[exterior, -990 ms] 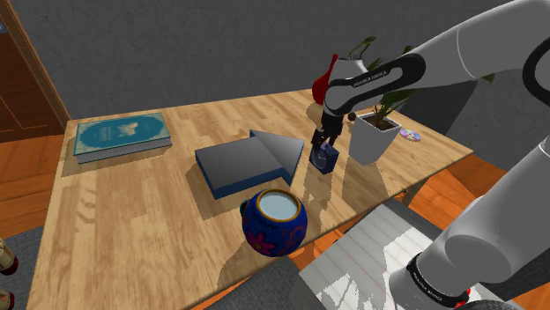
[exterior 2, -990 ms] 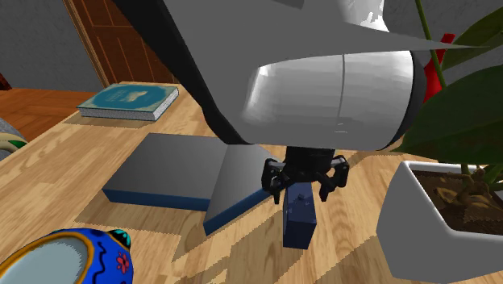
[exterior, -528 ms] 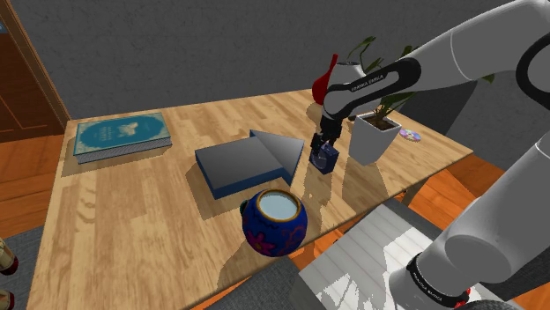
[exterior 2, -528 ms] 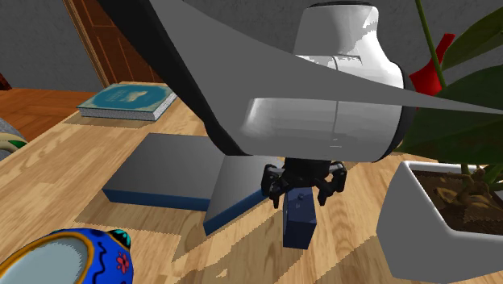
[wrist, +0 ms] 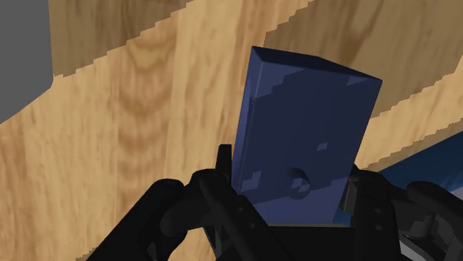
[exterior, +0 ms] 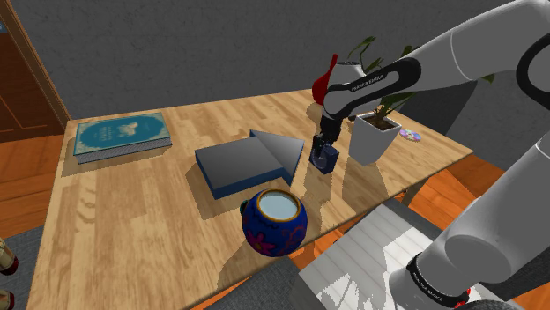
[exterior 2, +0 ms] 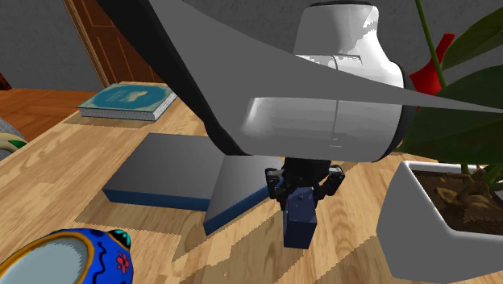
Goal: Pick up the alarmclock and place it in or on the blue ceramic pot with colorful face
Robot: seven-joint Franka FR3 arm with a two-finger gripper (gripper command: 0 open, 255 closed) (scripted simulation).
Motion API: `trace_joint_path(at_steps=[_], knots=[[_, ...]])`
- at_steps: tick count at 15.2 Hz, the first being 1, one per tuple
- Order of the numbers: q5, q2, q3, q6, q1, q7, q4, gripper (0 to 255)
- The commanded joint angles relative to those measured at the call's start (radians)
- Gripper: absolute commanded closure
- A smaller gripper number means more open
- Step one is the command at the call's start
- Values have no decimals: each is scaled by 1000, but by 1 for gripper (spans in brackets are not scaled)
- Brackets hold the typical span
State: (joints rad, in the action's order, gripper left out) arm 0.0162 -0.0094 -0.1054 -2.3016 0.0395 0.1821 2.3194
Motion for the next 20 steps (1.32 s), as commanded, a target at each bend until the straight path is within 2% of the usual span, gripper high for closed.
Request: trace_joint_path(at_steps=[1, 4, 20], knots=[[0, 0, 0, 0, 0, 0, 1, 255], [0, 1, 0, 0, 0, 0, 0, 255], [11, -108, 3, 217, -1, -7, -109, 255]])
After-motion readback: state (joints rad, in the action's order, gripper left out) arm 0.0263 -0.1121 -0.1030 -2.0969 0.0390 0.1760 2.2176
